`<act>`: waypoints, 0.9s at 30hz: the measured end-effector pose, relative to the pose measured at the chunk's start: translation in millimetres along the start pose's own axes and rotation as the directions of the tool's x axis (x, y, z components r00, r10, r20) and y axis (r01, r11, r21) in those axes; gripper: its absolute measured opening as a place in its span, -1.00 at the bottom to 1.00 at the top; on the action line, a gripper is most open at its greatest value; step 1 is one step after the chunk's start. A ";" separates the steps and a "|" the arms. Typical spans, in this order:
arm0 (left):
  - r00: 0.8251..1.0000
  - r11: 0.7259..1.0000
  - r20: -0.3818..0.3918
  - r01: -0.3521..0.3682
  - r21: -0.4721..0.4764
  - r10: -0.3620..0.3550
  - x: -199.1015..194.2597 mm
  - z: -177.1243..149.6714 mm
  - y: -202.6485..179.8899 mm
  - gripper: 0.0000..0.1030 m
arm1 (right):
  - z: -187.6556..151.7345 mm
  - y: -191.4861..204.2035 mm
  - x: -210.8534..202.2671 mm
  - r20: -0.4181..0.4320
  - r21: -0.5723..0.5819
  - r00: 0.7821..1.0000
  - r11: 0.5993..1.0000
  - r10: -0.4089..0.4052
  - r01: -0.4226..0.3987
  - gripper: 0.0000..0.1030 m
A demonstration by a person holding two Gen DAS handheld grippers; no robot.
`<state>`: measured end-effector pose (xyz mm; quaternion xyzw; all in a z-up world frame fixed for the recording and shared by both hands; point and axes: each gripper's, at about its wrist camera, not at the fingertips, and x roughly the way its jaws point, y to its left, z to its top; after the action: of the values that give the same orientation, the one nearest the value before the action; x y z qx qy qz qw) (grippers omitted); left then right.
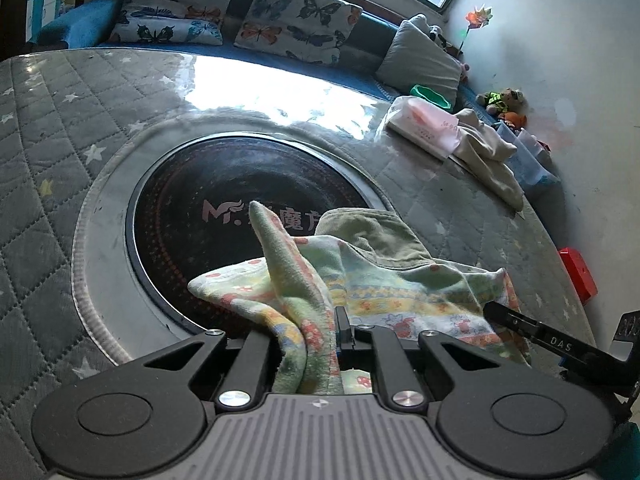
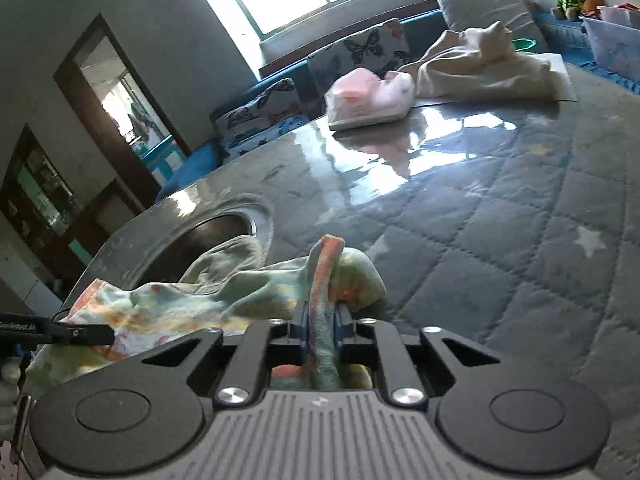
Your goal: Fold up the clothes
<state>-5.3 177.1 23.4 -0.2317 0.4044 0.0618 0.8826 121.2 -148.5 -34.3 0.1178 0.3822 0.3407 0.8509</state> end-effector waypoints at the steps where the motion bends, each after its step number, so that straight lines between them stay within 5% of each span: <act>1: 1.000 1.000 0.003 0.001 0.006 -0.001 -1.7 0.9 -1.5 -0.77 | 0.1 1.9 -4.6 0.011 0.001 1.000 1.000 0.006 -0.006 -0.85; 11: 0.997 0.991 0.043 0.055 0.118 -0.061 -15.5 14.8 -45.7 -0.78 | 14.3 25.0 -69.1 0.159 -0.067 0.987 0.997 -0.018 0.029 -0.86; 27: 0.988 0.945 0.035 0.134 0.299 -0.151 -3.6 43.2 -145.3 -0.77 | 43.9 8.7 -159.3 0.320 -0.067 0.933 0.978 -0.167 0.198 -0.86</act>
<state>65.0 68.6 102.7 -0.1237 0.3656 -0.0567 0.9208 73.3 -246.1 90.4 0.0923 0.2347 0.2555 0.9333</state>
